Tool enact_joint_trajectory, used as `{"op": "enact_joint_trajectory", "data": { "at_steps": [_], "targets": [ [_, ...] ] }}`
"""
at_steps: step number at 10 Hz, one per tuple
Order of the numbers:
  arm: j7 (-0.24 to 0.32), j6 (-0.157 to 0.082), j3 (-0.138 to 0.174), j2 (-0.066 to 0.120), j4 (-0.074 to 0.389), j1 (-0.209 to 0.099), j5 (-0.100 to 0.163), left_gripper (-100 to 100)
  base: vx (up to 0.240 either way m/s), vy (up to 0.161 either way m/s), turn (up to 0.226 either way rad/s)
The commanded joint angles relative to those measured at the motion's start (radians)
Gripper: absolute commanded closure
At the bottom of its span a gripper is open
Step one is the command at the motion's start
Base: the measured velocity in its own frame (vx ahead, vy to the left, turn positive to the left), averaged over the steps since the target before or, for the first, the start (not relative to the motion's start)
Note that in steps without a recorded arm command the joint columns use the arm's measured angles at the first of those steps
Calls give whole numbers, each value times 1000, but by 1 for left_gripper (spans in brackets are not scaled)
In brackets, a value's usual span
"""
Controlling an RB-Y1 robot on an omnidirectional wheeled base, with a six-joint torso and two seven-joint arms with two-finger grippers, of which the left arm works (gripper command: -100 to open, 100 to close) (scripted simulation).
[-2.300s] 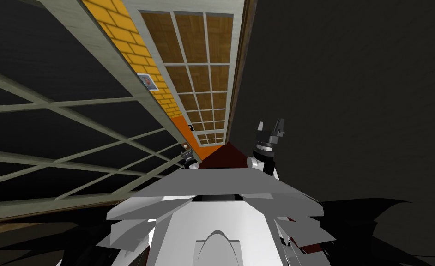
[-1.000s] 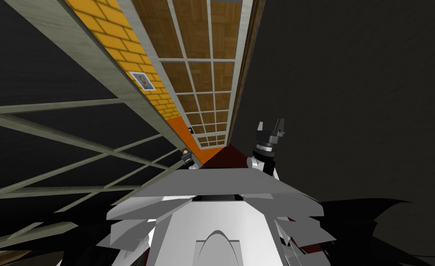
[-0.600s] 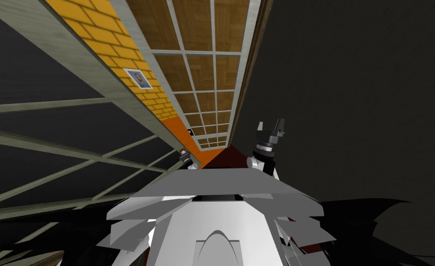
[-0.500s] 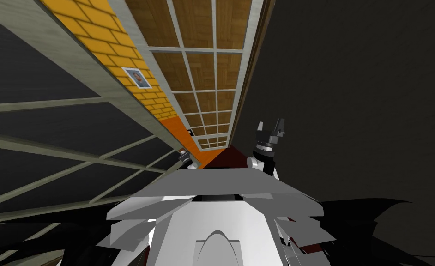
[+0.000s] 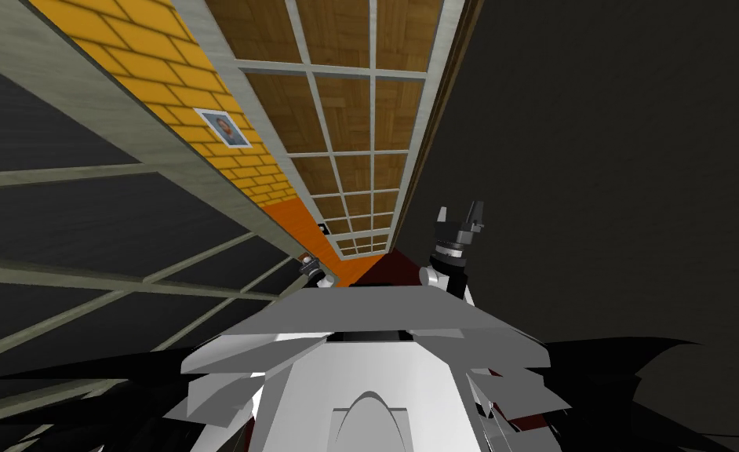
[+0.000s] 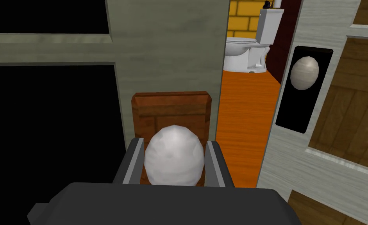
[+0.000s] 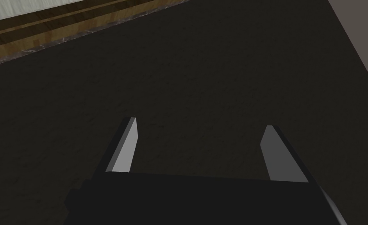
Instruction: Push the door open
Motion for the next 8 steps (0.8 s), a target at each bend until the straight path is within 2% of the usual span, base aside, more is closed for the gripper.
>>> {"op": "enact_joint_trajectory", "data": {
  "at_steps": [1, 8],
  "targets": [
    [13, -26, 18, 18, 29, -13, 2, 100, 70, 51, 0],
    [-19, -55, 133, 0, 48, -43, 17, 100, 89, 71, -17]
  ]
}}
